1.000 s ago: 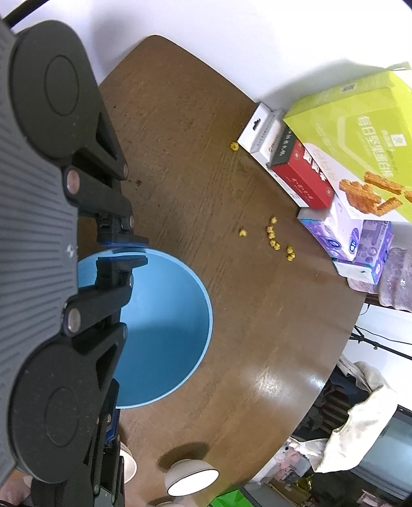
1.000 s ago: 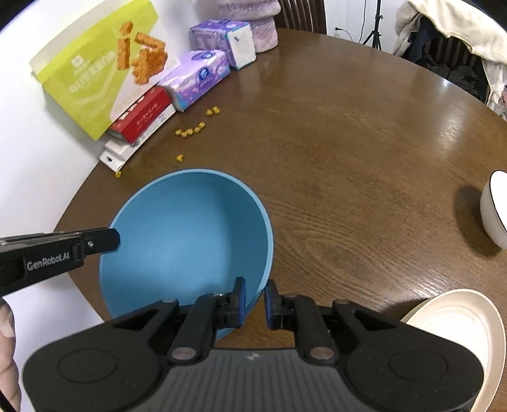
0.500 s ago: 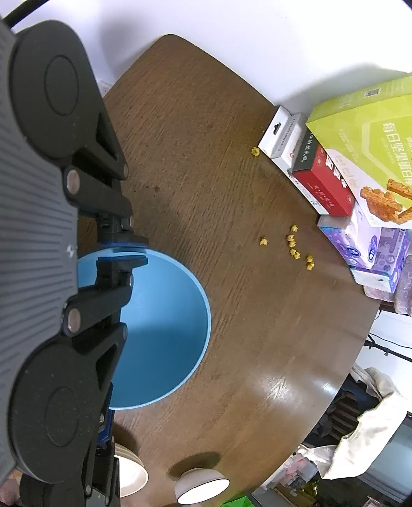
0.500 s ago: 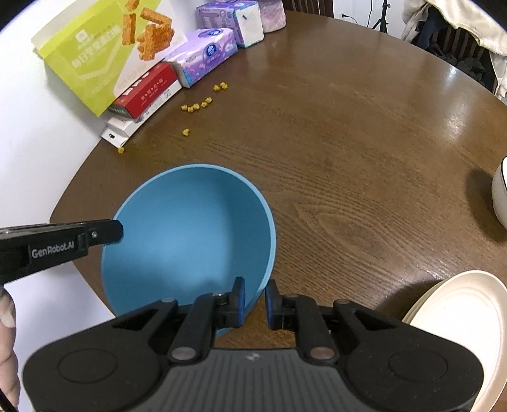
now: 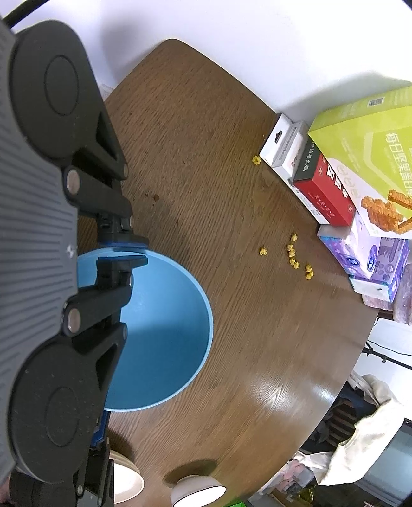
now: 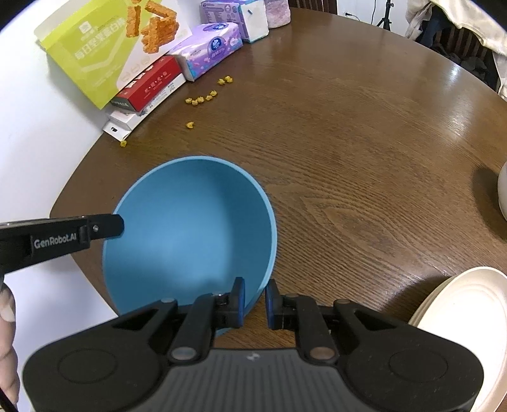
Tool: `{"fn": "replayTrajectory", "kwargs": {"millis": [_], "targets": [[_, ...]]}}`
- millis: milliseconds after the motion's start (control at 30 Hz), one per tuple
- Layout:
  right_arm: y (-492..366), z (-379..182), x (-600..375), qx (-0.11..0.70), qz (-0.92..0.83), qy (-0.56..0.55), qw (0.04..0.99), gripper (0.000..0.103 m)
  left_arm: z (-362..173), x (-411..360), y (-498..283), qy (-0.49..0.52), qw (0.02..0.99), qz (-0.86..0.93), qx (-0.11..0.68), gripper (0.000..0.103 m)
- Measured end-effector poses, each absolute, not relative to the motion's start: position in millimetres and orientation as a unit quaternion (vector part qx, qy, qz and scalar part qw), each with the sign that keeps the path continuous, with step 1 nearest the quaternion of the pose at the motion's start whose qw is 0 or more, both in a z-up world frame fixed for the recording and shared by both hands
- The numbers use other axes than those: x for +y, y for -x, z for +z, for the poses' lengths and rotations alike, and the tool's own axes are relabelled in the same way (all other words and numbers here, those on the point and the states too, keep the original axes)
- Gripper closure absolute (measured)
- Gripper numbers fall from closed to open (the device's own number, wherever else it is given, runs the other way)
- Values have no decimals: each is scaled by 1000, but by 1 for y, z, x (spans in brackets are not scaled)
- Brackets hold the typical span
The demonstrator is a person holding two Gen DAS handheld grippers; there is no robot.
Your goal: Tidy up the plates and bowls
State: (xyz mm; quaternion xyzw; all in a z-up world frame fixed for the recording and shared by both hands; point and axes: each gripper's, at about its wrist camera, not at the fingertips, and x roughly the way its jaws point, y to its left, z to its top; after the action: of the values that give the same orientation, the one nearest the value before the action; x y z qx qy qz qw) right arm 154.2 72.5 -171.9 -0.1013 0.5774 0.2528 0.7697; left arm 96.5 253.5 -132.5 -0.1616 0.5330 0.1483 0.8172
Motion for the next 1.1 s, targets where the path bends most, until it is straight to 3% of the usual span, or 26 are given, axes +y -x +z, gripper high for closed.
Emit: {"fn": "replayTrajectory", "kwargs": {"millis": [200,333,400,467,600,667,767,1100], "targets": [[-155,-173,73,576,254,99,771,90,-132,254,-96,164,818,149,531,97],[-158,-172,69,584,258,79,766,85,-128,254,-95,165,822,149,524,95],[-158,-168,65,580,262,70,768,79,-124,254,-95,167,824,149,520,87],[-158,-164,62,572,261,64,775,57,-118,253,-95,164,830,151,511,63],[-159,-153,52,560,262,48,785,47,-105,250,-95,157,842,155,493,46],[-160,-149,45,554,259,41,790,32,-99,247,-94,155,848,157,482,25],[-162,-141,32,539,258,28,802,24,-88,242,-91,151,859,156,463,3],[-163,-108,-28,468,235,42,851,14,-61,213,-81,143,887,139,417,0]]}}
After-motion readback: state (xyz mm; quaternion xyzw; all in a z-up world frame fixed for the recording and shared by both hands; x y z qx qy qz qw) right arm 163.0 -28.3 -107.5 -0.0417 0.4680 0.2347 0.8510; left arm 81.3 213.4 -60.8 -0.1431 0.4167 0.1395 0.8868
